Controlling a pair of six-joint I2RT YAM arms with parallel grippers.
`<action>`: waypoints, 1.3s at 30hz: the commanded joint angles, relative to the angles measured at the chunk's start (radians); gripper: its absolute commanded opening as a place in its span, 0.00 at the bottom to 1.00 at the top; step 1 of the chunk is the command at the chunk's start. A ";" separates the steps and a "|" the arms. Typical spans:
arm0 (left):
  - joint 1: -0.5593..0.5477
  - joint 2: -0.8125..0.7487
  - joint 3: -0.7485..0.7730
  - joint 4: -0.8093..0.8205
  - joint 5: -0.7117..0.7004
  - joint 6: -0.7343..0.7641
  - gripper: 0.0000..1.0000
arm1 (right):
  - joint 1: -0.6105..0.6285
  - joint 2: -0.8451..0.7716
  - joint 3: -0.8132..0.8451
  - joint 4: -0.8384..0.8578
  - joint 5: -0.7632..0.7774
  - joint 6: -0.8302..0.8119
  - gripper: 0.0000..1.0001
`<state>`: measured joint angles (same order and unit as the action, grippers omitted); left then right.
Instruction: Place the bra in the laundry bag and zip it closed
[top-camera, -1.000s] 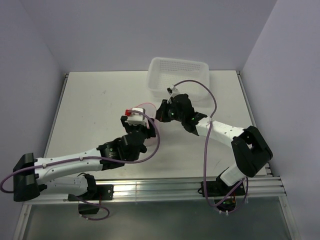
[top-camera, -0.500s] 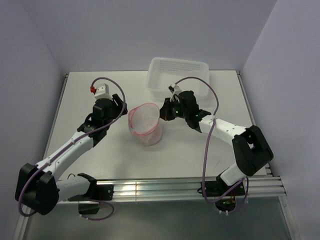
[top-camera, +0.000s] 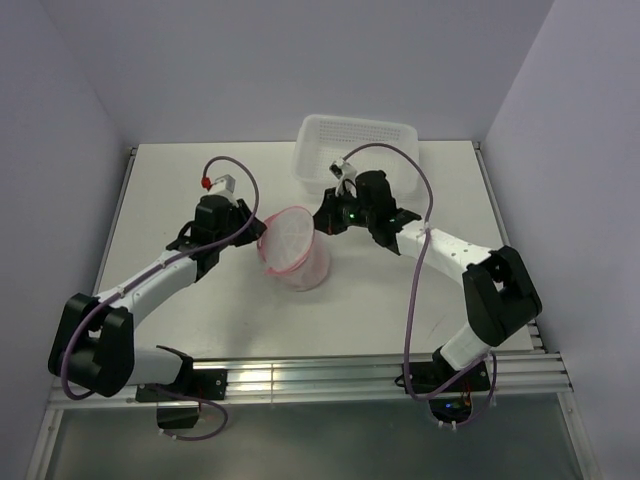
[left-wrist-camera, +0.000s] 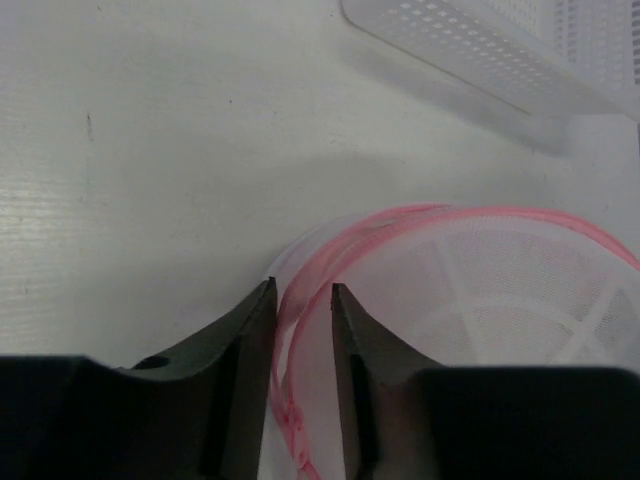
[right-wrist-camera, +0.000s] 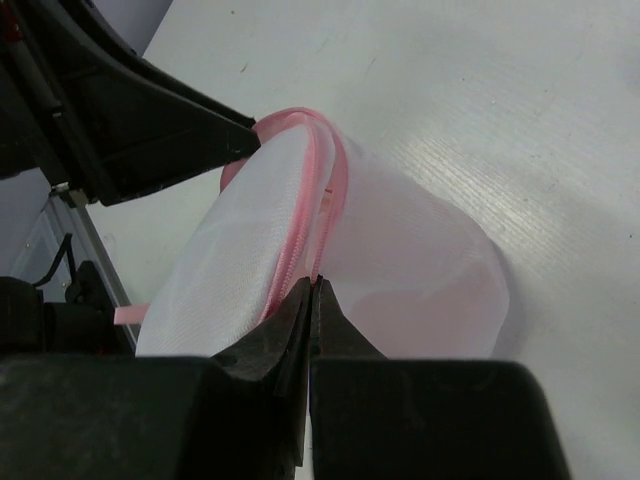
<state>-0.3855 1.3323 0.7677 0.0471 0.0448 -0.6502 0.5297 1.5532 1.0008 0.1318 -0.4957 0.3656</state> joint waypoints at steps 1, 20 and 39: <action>0.002 -0.033 -0.022 0.039 0.056 -0.014 0.29 | -0.013 0.037 0.091 0.000 -0.024 -0.025 0.00; -0.061 -0.449 -0.421 0.227 -0.016 -0.360 0.00 | -0.036 -0.062 0.219 -0.160 0.319 0.157 0.89; -0.311 -0.489 -0.532 0.453 -0.269 -0.503 0.00 | 0.385 -0.434 -0.593 0.354 0.508 0.682 0.93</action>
<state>-0.6804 0.8375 0.2329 0.4160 -0.2073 -1.1320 0.9035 1.0801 0.3847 0.2867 0.0059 0.9596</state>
